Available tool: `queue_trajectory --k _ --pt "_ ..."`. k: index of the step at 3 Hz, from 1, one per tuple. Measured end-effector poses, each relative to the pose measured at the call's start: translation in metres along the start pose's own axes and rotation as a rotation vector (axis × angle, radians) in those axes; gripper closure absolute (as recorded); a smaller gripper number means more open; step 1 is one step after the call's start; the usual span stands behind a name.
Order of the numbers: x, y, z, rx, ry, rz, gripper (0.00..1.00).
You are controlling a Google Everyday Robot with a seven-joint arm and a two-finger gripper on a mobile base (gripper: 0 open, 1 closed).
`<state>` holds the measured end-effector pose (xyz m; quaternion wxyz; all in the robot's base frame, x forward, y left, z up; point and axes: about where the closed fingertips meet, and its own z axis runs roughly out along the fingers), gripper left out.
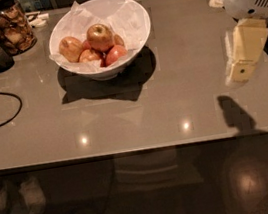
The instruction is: Pick apple from white bowl
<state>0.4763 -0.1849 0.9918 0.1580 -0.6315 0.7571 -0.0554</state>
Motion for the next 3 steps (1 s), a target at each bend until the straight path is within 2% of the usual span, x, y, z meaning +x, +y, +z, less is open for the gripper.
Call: queue_trajectory --k 1,3 --pt "-0.005 -0.001 0.002 0.017 -0.010 0.006 0.00" --pt "-0.045 -0.047 0.014 0.031 -0.031 0.020 0.00"
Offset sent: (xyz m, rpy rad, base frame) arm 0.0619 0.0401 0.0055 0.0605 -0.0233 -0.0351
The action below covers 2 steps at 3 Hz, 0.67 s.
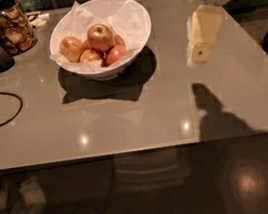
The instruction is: Pick apple from white bowl
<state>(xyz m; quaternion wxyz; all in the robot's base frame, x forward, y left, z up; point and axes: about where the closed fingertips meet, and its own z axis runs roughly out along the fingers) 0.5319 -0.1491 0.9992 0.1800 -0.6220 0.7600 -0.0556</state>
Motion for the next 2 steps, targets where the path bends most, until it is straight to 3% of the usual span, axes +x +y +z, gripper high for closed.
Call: queue_trajectory --k 1,2 --pt "-0.0257 -0.0172 0.0028 0.014 -0.021 -0.037 0.00" --pt "-0.0289 -0.0190 0.0019 0.022 -0.028 -0.040 0.00"
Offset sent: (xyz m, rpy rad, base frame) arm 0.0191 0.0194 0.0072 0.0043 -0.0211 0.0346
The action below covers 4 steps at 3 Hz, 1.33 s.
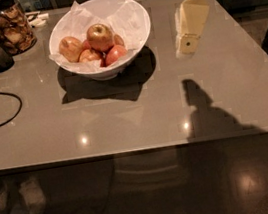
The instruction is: Pick apple from white bowl
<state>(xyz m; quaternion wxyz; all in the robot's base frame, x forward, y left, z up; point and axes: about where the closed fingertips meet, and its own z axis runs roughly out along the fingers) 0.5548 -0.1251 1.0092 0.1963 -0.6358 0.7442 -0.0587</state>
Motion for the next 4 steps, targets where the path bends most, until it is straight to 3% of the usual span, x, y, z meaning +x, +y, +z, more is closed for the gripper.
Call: queue_trajectory --k 1,3,4 --pt "-0.017 -0.011 0.005 0.001 -0.030 -0.003 0.00" --pt "-0.064 -0.037 0.015 -0.001 -0.069 -0.068 0.00" --pt "-0.068 -0.039 0.015 0.009 -0.079 -0.070 0.00"
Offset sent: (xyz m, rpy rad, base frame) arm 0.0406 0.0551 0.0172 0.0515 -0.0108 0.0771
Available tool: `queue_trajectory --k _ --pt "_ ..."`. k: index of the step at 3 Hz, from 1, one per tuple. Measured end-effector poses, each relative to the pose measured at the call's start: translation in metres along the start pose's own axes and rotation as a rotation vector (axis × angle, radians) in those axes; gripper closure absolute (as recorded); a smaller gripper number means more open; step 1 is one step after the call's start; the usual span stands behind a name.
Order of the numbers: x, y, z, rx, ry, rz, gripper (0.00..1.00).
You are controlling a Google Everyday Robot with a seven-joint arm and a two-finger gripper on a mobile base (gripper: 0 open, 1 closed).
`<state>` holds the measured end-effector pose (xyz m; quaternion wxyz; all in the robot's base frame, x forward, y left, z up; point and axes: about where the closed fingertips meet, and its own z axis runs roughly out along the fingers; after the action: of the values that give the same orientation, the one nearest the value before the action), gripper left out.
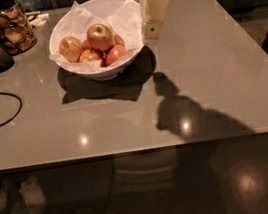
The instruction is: Pick apple from white bowl
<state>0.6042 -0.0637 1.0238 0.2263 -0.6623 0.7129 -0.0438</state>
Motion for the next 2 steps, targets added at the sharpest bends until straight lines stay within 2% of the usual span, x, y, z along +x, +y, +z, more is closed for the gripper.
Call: queue_trajectory --k 1,2 --pt "-0.007 -0.008 0.011 0.000 -0.041 0.017 0.00" --pt "-0.026 -0.025 0.027 -0.011 -0.081 0.018 0.00"
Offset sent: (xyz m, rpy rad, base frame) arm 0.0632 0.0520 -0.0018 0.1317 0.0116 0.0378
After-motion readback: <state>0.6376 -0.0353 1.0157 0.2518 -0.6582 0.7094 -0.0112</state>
